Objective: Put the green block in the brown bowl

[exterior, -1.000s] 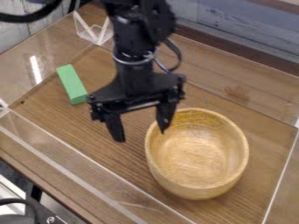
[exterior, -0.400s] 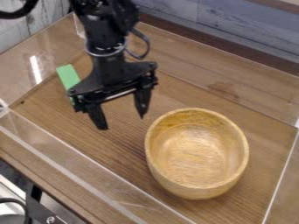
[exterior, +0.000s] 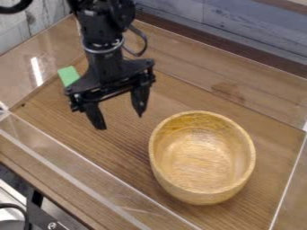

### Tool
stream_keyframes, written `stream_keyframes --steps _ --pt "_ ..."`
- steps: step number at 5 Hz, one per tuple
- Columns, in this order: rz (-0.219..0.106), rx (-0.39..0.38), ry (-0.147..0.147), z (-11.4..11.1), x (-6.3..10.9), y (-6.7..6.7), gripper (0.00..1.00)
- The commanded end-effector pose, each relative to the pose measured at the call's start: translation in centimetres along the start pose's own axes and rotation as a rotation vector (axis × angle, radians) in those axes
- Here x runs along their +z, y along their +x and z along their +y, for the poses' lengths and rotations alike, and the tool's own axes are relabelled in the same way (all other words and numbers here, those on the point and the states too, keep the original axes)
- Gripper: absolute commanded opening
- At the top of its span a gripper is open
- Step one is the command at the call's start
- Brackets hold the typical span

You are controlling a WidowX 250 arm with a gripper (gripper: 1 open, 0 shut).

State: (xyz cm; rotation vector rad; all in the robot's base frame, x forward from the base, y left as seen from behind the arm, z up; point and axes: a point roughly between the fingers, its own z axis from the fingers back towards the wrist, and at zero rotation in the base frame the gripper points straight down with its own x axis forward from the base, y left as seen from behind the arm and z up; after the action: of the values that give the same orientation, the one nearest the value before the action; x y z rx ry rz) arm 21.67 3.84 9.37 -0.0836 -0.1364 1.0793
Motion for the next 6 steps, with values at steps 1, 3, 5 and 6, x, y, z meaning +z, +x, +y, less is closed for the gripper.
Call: stream_keyframes --steps 1,3,5,6 --pt "-0.030 -0.028 -0.037 -0.2 1.2 1.4 1.00" --pt "-0.037 -0.032 -0.061 -0.9 1.3 3.0 1.00" --pt "-0.044 -0.046 -0.051 -2.6 -0.4 3.3 1.00" --pt "-0.042 -0.080 -0.049 -3.8 -1.4 3.2 1.00"
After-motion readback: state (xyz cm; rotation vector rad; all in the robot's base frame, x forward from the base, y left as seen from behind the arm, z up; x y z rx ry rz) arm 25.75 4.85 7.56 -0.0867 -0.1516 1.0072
